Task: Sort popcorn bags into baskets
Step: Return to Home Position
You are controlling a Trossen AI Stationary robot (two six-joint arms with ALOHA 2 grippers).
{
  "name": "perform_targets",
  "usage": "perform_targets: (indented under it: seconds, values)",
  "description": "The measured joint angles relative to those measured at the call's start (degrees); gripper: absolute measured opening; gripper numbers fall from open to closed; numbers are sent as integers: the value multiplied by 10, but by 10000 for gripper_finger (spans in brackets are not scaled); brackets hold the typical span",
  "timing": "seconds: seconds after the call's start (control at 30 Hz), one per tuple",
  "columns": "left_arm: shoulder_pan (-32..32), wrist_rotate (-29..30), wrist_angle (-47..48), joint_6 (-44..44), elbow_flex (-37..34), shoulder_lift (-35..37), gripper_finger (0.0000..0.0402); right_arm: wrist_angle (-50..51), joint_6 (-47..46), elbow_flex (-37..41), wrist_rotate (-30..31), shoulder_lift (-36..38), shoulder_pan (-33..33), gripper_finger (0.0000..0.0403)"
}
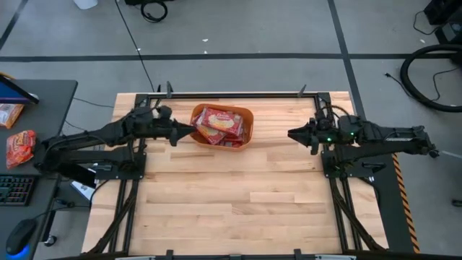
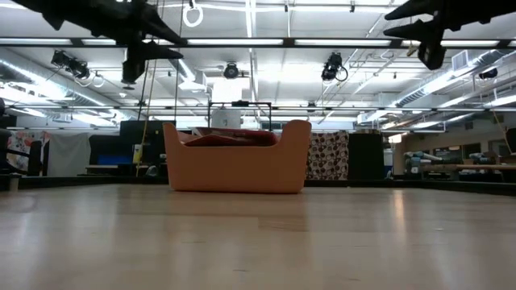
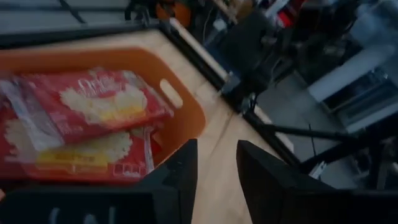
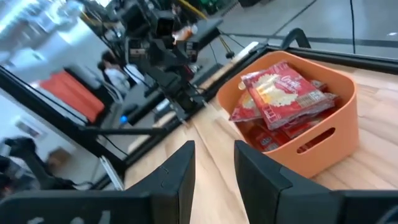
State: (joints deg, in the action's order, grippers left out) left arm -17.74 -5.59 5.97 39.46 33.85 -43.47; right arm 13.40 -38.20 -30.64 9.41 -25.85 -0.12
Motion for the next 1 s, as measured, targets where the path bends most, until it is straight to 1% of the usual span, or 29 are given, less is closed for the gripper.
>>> perform_targets:
  seconds: [0.1,0.3,0.37,0.5,0.63,0.73,0.83,0.9,1.0]
  values:
    - [0,20,-3,3,-12,35,110,-4,-11,23,5,45,0,116]
    - [0,51,-6,6,-45,111,94,-9,-20,61,47,134,0,116]
    - [0,62,-16,16,-70,136,86,-11,-22,75,59,159,0,116]
    - [0,78,-87,53,-145,184,66,-26,-41,114,66,200,0,116]
    - [0,91,-166,89,-218,223,45,-44,-71,152,62,231,0,116]
    - [0,111,-215,103,-265,246,31,-43,-84,182,61,254,0,116]
    - [0,137,-271,114,-309,261,16,-43,-102,206,57,257,0,116]
    - [0,153,-298,126,-331,265,7,-49,-114,216,43,257,0,116]
    - [0,161,-290,132,-333,270,6,-45,-121,221,22,257,0,116]
